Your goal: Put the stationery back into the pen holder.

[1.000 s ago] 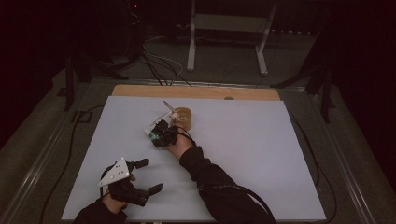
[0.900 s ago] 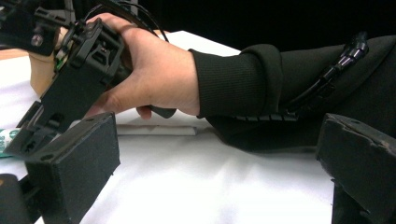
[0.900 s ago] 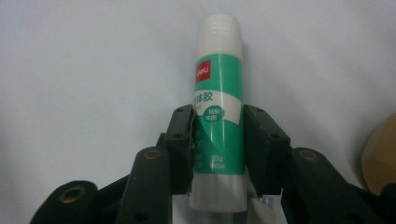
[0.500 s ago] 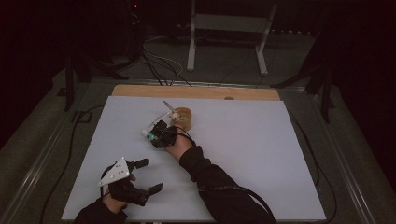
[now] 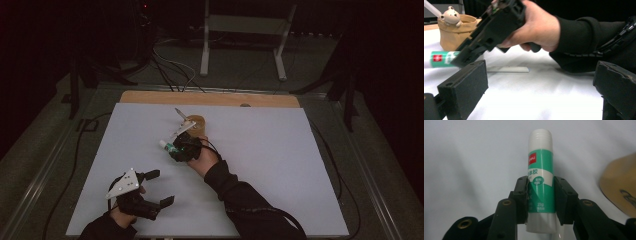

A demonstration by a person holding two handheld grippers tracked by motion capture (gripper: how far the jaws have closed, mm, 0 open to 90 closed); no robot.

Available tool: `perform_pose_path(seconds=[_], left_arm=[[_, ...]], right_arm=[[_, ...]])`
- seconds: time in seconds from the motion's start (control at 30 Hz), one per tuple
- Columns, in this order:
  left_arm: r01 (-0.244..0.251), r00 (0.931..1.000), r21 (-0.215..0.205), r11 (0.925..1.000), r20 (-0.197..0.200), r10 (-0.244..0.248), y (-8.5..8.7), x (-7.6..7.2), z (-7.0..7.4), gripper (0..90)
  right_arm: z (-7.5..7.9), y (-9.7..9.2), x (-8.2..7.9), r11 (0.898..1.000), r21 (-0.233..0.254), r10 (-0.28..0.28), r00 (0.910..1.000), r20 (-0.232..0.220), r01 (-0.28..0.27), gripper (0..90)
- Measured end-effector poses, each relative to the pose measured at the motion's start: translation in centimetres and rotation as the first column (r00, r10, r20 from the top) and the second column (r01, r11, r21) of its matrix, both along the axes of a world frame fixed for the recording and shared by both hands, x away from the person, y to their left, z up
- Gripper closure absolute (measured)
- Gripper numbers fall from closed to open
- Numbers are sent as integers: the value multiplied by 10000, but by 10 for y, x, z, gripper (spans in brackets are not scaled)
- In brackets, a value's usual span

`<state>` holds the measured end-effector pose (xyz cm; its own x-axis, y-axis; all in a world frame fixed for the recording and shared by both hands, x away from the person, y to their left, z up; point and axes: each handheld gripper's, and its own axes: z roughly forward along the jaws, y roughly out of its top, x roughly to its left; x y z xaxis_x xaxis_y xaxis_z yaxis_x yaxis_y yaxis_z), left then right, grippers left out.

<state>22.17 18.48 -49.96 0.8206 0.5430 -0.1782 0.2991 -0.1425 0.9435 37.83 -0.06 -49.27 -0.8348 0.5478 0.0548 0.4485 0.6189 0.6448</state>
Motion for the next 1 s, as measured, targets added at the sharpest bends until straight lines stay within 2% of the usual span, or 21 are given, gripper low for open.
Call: perform_pose_path(seconds=[0.43, 0.73, 1.0], left_arm=[[38, 9997, 62, 10000, -258, -37, -4, 2, -1, 4], [35, 9989, 157, 9999, -472, -28, -7, 8, -1, 4], [97, 9960, 224, 9997, -888, -76, -10, 18, -1, 4]], right_arm=[[15, -41, -21, 9994, 272, -208, 9996, 209, 202, 655], [22, -84, -32, 9966, 519, -657, 9974, 289, 642, 655], [21, -121, -45, 9905, 776, -1160, 9930, 232, 1139, 655]])
